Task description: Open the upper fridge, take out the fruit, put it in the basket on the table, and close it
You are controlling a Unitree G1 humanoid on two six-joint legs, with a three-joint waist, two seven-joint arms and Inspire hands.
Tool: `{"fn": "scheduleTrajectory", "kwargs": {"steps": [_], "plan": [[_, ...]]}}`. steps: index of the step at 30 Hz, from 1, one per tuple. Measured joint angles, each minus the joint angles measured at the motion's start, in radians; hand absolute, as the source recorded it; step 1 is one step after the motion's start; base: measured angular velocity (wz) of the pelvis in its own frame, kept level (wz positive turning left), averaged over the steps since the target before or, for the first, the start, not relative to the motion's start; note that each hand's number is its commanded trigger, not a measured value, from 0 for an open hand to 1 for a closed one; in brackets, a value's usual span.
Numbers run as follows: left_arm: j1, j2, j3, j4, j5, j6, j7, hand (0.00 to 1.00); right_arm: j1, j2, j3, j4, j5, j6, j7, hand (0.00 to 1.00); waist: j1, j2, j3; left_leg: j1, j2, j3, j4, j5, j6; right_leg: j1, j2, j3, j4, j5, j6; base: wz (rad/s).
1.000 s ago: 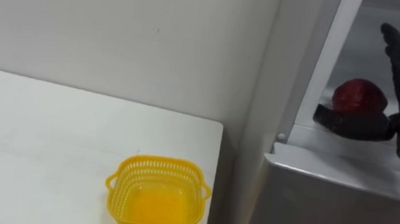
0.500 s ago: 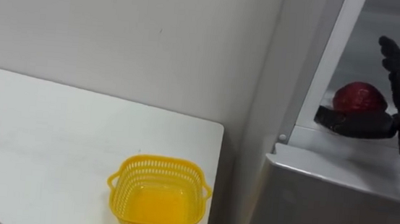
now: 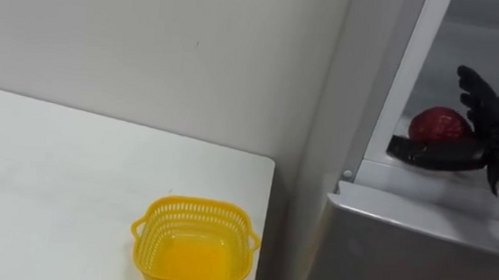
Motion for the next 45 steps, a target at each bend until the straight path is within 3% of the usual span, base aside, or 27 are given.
{"fn": "scheduleTrajectory", "kwargs": {"steps": [2,6,20,28,37,45], "plan": [[0.0,0.004,-0.003,-0.004,0.006,0.005,-0.006,0.0,-0.015,-0.006,0.0,0.047,0.013,0.003,0.038,1.0,0.002,-0.001,-0.0058,0.002,0.0,0.0,0.003,0.0,0.0,0.003,0.001,-0.001,0.001,0.0,0.0,0.0],[-0.001,0.01,-0.003,-0.004,0.007,0.012,-0.02,0.0,-0.023,-0.006,0.001,0.075,0.021,0.01,0.086,1.0,0.001,-0.002,-0.006,0.003,0.0,0.0,0.009,0.0,0.0,0.008,0.0,-0.001,0.002,0.0,0.0,0.0],[-0.006,0.013,-0.03,-0.018,0.005,0.016,-0.026,0.0,-0.085,-0.029,0.0,0.133,0.02,0.008,0.068,1.0,0.002,0.006,-0.0001,0.0,0.001,0.0,0.005,0.0,0.0,0.01,0.002,-0.004,-0.003,0.0,0.0,0.0],[-0.02,0.014,-0.03,-0.02,0.004,0.014,-0.013,0.0,-0.083,-0.029,0.0,0.096,-0.008,0.008,0.071,1.0,0.003,0.025,0.0023,0.003,0.0,0.001,0.004,0.0,0.0,0.018,0.003,-0.003,-0.015,0.001,0.0,0.0],[0.0,0.013,-0.031,-0.006,0.003,-0.02,0.009,0.0,0.063,-0.027,0.0,-0.154,-0.023,0.01,0.024,1.0,-0.001,0.031,-0.0033,0.004,0.001,-0.003,-0.003,0.0,0.0,0.014,0.0,0.0,-0.014,0.001,0.0,0.0],[0.007,0.013,-0.033,0.002,-0.001,-0.044,0.017,0.0,0.182,-0.013,0.0,-0.36,0.002,0.004,-0.01,1.0,-0.012,0.047,-0.0012,0.004,0.004,0.01,-0.004,0.0,0.0,0.008,0.001,0.005,-0.011,0.002,-0.001,-0.01]]}}
